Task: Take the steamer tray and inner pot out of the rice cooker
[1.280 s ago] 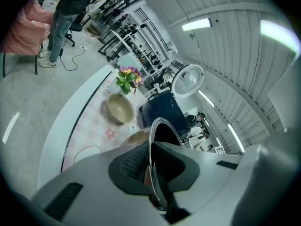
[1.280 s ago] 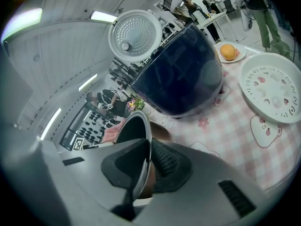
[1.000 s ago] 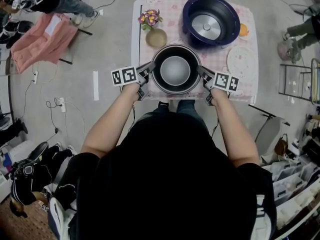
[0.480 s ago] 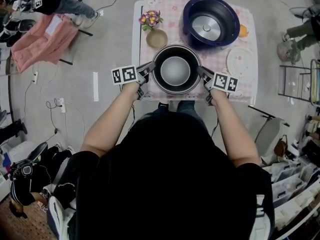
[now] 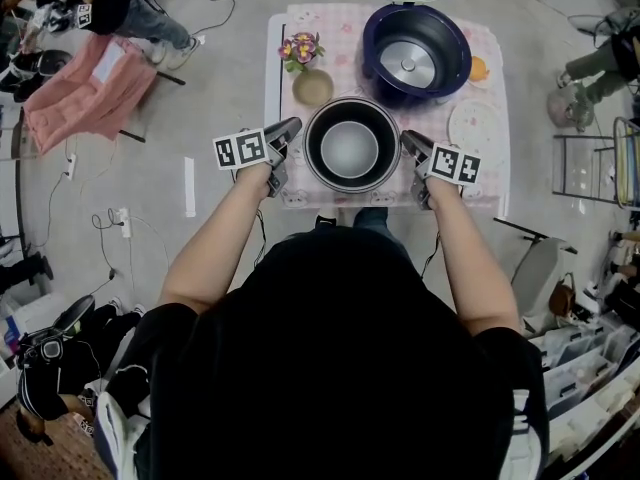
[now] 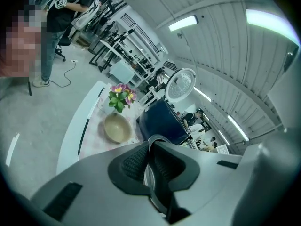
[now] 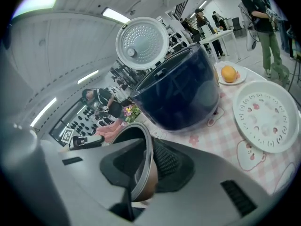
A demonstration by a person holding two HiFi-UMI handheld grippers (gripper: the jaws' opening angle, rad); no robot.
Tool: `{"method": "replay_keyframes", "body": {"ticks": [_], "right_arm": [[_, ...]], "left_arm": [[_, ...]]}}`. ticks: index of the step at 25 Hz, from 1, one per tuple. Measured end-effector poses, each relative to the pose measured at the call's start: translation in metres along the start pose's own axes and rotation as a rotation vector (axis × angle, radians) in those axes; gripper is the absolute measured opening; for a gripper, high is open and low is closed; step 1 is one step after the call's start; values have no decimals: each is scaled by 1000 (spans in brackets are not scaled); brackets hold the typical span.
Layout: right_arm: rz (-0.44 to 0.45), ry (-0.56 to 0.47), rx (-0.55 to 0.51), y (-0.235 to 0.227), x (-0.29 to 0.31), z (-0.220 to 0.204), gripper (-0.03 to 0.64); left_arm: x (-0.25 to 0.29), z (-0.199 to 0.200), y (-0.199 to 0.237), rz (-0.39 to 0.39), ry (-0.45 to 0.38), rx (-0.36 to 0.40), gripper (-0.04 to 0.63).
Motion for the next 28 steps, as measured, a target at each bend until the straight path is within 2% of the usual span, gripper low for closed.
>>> {"method": "replay_keyframes", "body": {"ticks": [9,14,20,28], "right_arm": [[-9,-65,-106,31,-23,30,69],[-27,-102,-189,54,-35,43,67],[-70,-158,-281,74,-54,56,61],[-110,-243,-327,87,-86,74,54]], "left_arm": [[-29,41,-34,4,-114,217,52],[-38,53,-64,-22,-160,325,52],[-45,61,-95,-68,-189,421,52],[-53,69,-122,-93,-225,520,49]]}}
Point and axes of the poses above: the fingertips, and each gripper's own axes: x forward along the fingers, y to its left, z out of its top, the point moved 2 cm from there along -x, backward along the fingers, and after that the axes turned 14 degrees about z, right-handed, at the moved point
